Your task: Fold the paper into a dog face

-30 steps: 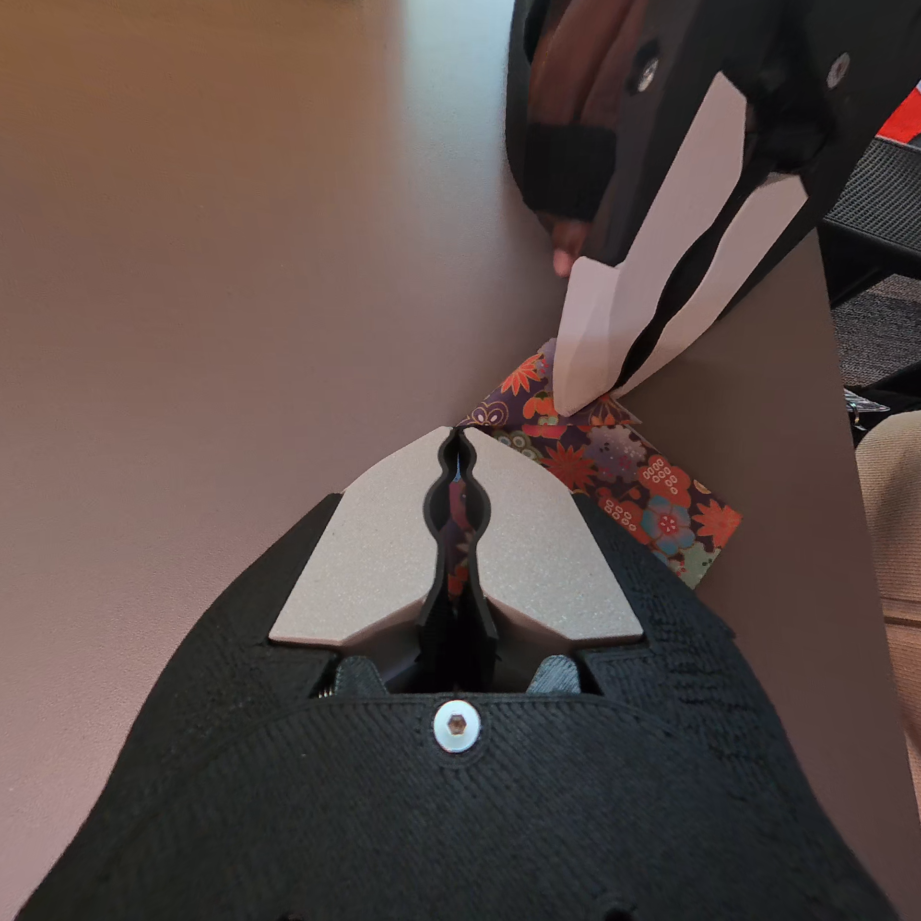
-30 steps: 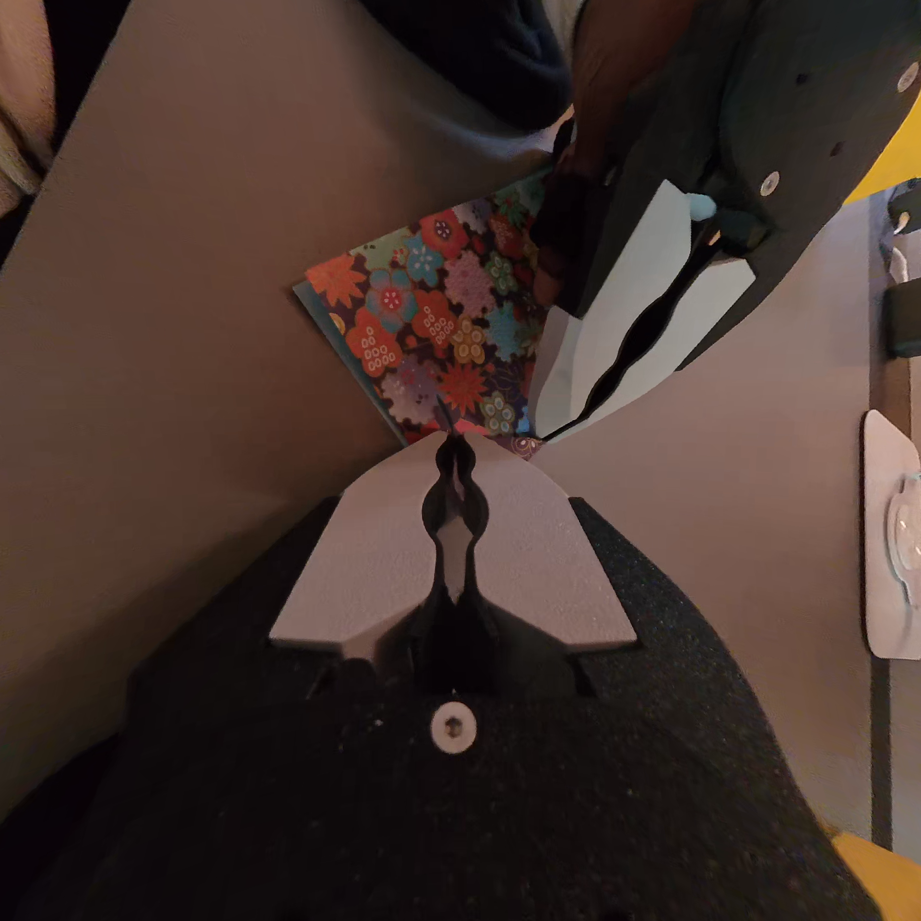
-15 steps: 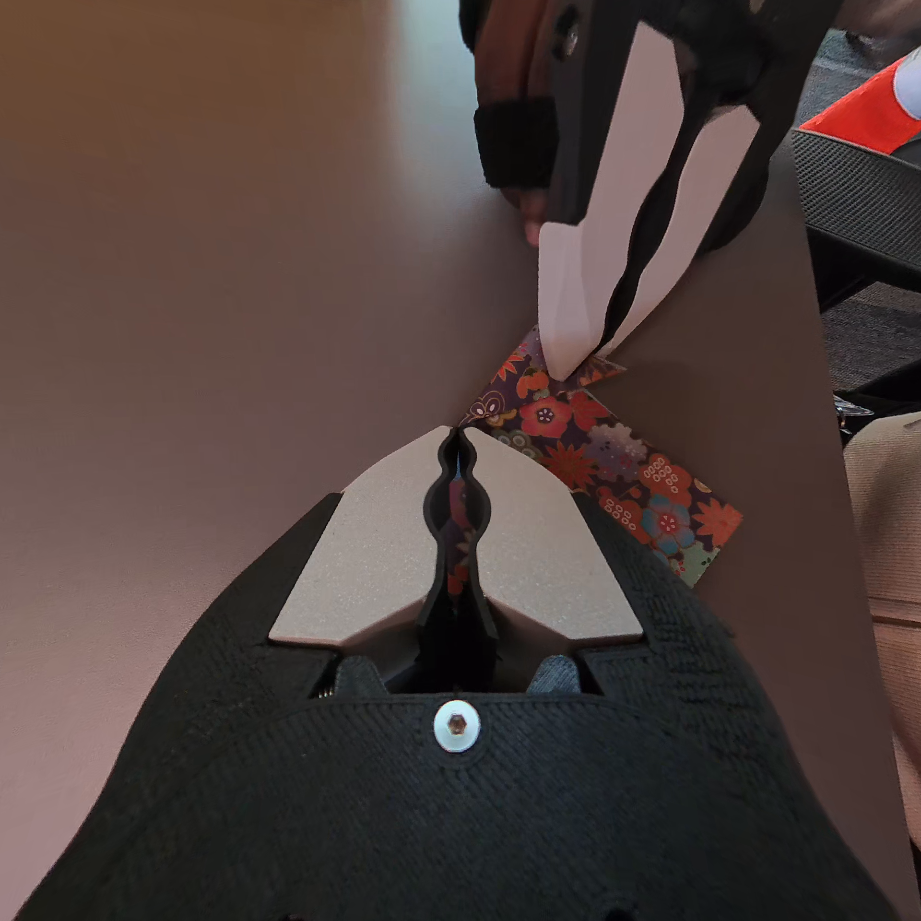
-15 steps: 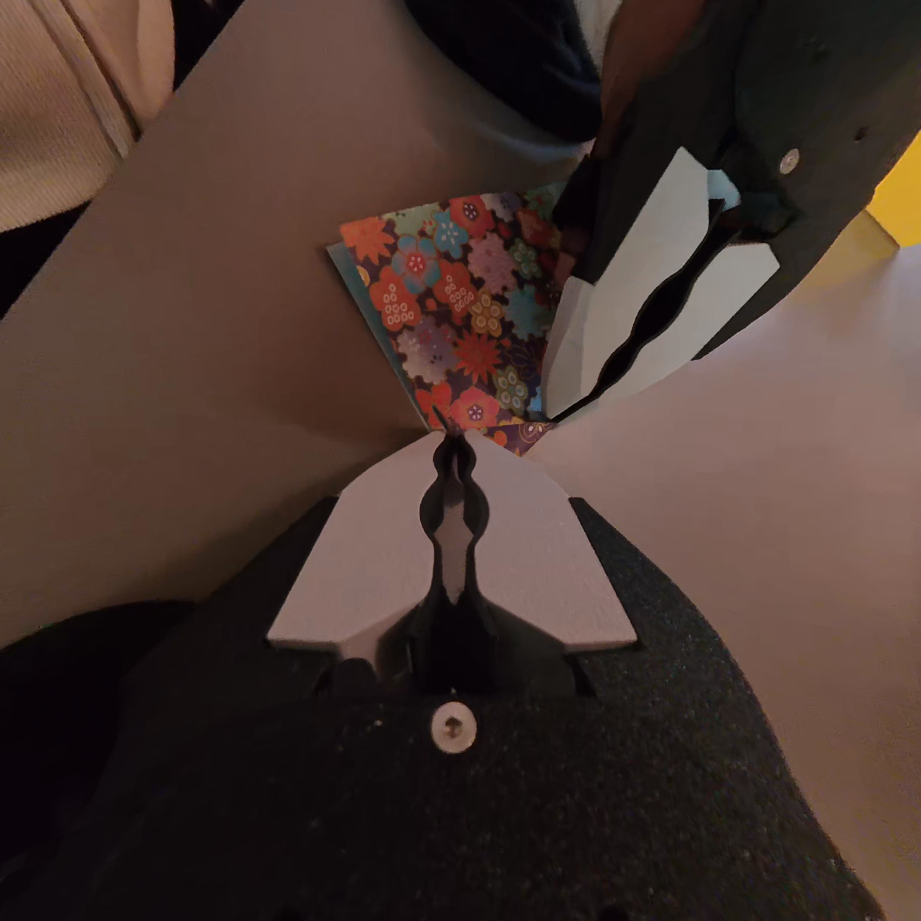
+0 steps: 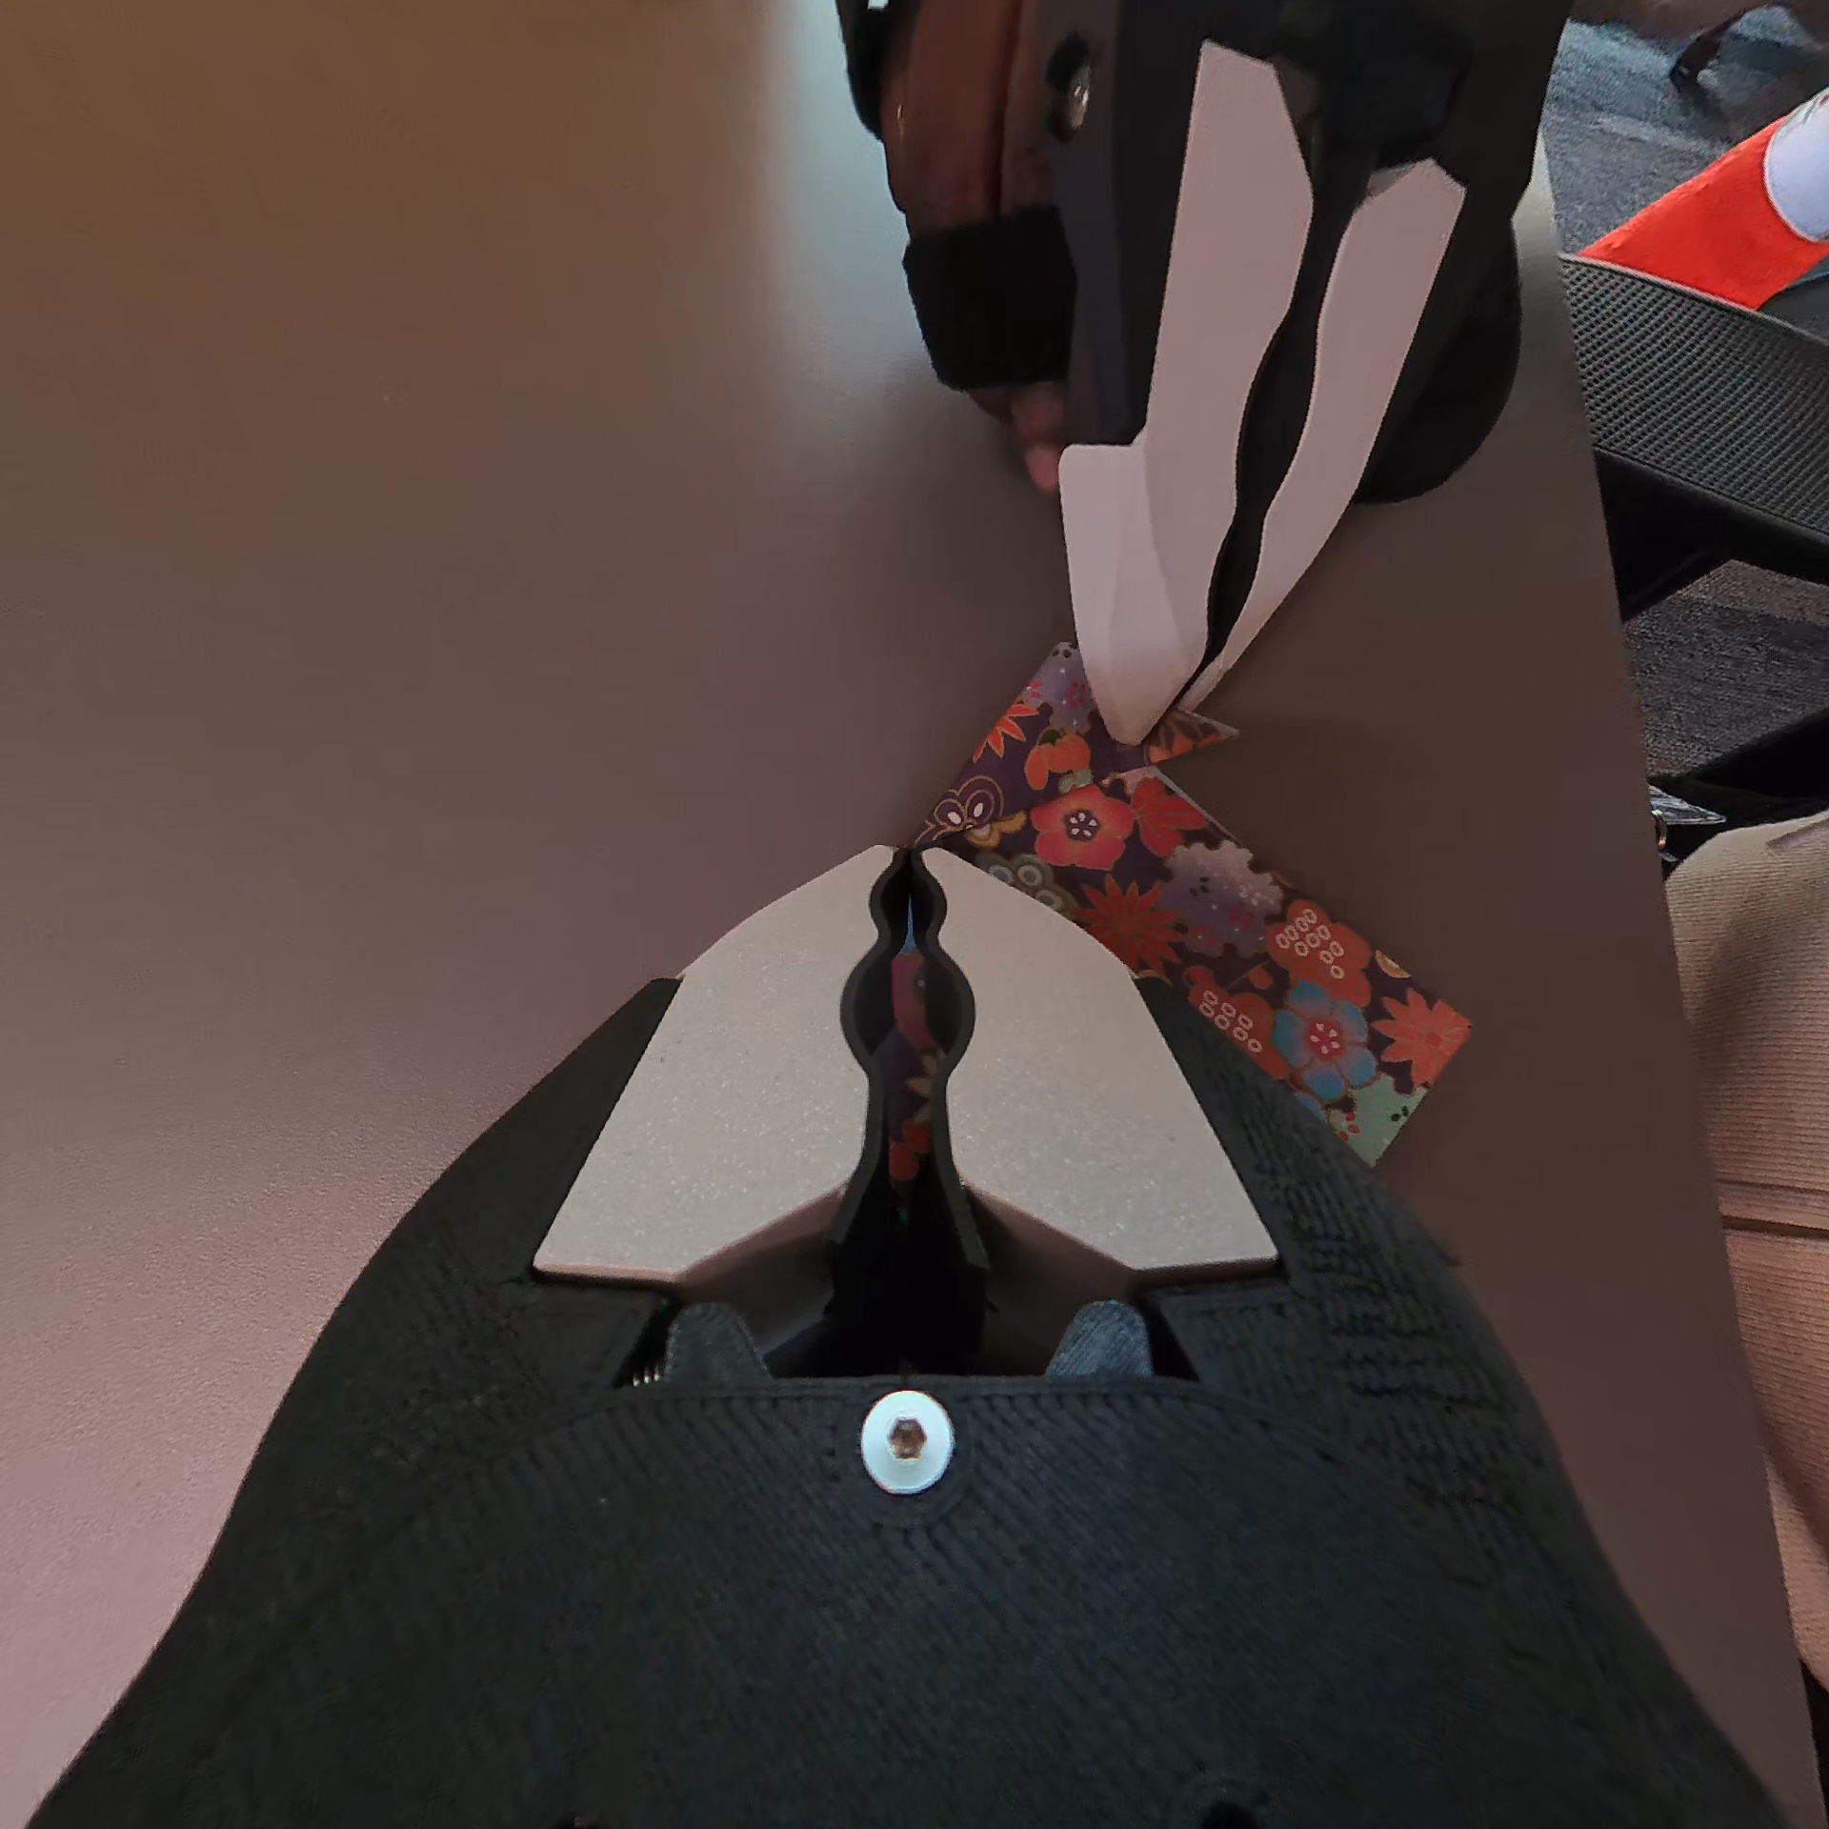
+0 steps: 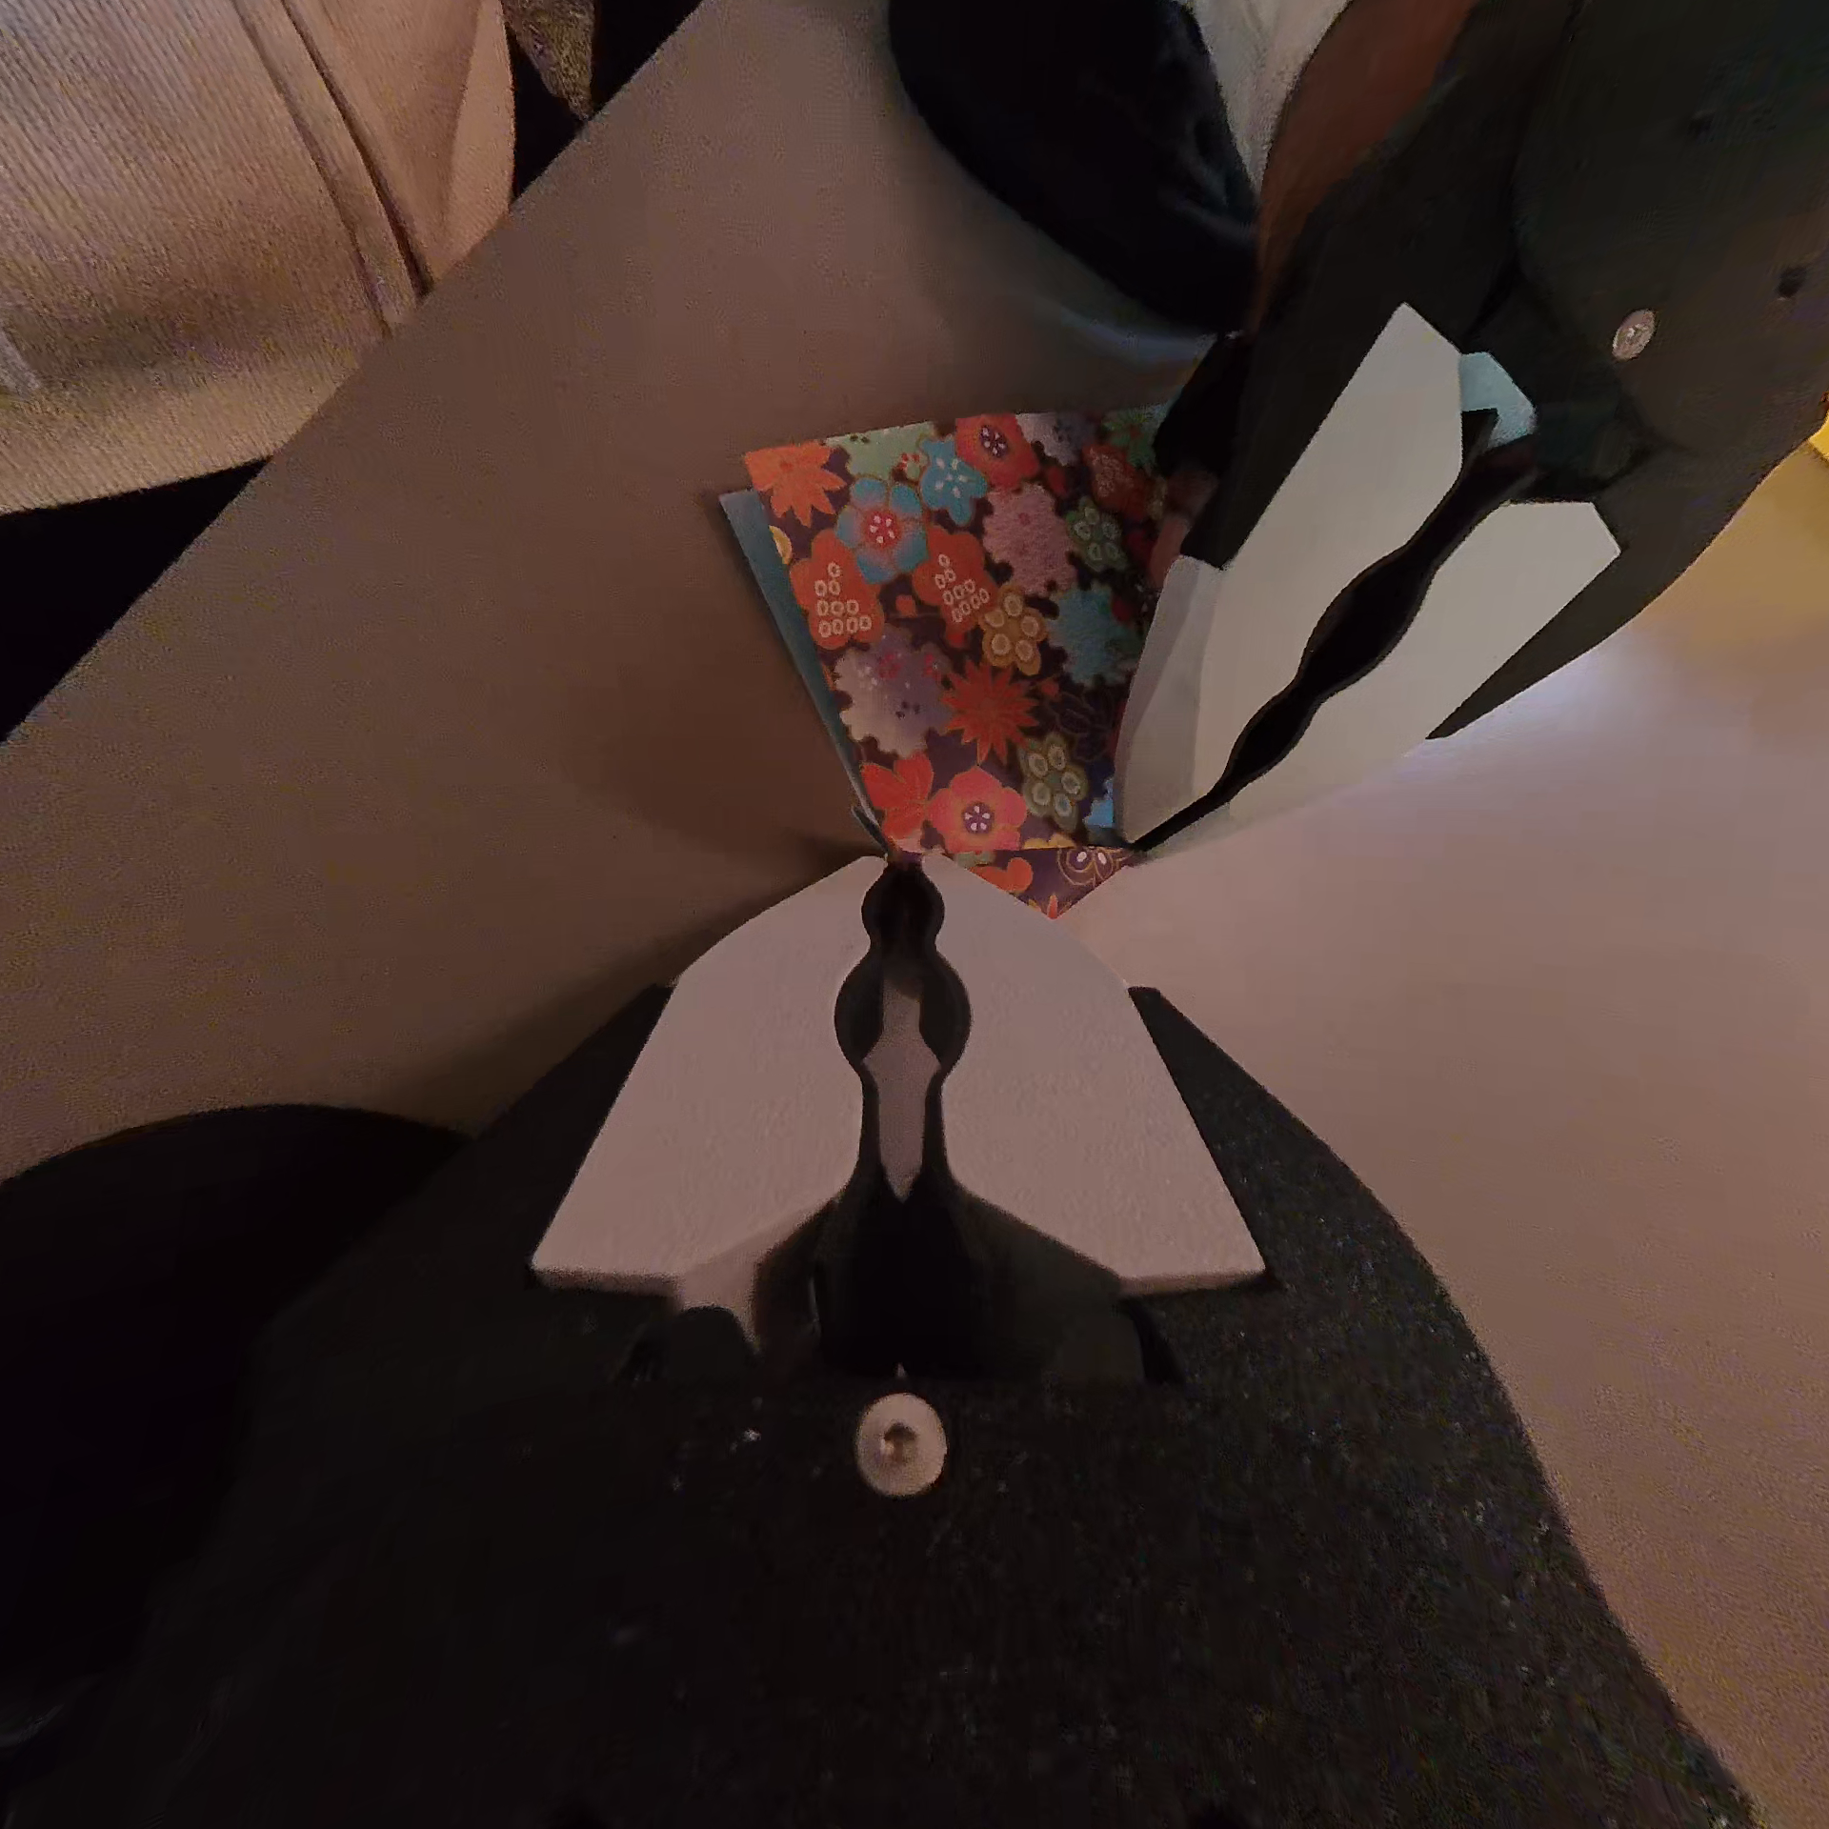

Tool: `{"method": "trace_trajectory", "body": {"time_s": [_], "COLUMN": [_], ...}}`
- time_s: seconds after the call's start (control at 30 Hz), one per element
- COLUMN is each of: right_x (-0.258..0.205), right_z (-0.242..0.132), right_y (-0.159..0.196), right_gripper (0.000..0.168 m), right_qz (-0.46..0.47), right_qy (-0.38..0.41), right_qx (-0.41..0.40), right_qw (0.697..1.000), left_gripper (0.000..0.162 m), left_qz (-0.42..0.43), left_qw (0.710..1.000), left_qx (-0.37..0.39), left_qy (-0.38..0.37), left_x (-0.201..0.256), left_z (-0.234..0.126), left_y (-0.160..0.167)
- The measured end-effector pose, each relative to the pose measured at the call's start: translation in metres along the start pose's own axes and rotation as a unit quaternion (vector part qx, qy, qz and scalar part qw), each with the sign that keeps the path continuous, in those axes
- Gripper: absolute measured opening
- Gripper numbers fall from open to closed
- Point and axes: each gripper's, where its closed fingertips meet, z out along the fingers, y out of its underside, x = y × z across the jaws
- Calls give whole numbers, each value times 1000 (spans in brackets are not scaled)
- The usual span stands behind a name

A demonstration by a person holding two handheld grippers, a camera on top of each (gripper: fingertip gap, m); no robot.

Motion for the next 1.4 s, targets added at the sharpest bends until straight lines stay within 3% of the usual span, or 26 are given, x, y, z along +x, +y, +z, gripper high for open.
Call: {"method": "trace_trajectory", "body": {"time_s": [0.53,0.57,0.7,0.8,0.97,1.17,1.4], "right_x": [-1,-1,-1,-1,-1,-1,-2], "right_z": [-2,-2,-2,-2,-2,-2,-5], "right_y": [1,1,1,1,1,1,5], "right_gripper": [0,0,0,1,0,1,1], "right_qz": [23,23,25,23,23,23,36], "right_qy": [-49,-51,-55,-54,-55,-55,-70], "right_qx": [50,52,55,56,58,59,54], "right_qw": [997,997,997,997,997,996,995], "left_gripper": [0,8,12,13,4,0,0], "left_qz": [1,-1,-1,31,167,192,223], "left_qw": [1000,1000,1000,999,979,980,974], "left_qx": [3,7,20,42,108,36,13], "left_qy": [13,17,25,0,-55,-35,-49], "left_x": [3,3,5,3,10,19,19], "left_z": [-1,-2,-5,-7,-14,11,14], "left_y": [-1,-2,-4,-11,-42,-20,-12]}}
